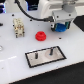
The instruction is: Insert the blue gear onto the right peg, followed by the red gear
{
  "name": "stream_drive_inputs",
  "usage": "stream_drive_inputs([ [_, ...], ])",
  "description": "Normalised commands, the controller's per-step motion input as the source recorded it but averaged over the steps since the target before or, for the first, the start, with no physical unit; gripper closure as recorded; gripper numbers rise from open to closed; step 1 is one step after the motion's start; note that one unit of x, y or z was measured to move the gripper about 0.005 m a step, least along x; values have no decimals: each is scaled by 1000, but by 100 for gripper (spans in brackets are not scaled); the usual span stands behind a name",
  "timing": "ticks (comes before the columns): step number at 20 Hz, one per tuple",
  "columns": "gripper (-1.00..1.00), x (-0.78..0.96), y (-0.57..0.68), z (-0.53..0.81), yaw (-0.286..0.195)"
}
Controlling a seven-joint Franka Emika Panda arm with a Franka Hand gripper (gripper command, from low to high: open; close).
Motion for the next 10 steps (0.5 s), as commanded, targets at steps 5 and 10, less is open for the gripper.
stream_drive_inputs([
  [5, 100, 623, -220, 284, 0],
  [10, 100, 717, -211, 307, 0],
])
